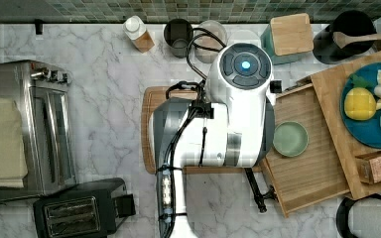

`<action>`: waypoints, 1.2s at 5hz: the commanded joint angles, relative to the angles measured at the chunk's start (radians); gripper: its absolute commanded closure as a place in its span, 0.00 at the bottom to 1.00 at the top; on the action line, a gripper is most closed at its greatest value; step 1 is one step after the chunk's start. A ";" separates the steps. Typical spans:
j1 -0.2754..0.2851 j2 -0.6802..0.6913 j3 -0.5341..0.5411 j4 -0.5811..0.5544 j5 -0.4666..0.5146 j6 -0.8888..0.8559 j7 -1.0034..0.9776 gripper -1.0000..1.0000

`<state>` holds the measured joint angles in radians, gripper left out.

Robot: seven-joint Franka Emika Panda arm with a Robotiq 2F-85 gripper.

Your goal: Close the drawer.

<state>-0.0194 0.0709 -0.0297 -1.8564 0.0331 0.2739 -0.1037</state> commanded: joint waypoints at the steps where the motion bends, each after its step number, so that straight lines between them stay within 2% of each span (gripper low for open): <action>1: -0.003 0.000 -0.003 -0.011 0.008 0.000 0.000 1.00; 2: 0.003 -0.072 0.009 -0.129 0.008 0.084 -0.119 1.00; 3: 0.003 -0.106 0.022 -0.199 0.016 0.120 -0.334 1.00; 4: 0.024 -0.120 0.034 -0.236 -0.007 0.111 -0.408 1.00; 5: 0.041 -0.170 0.043 -0.324 -0.023 0.146 -0.510 1.00; 6: 0.041 -0.218 0.038 -0.416 0.008 0.181 -0.644 1.00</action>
<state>-0.0182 -0.0721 -0.0232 -2.2227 0.0330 0.4446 -0.6846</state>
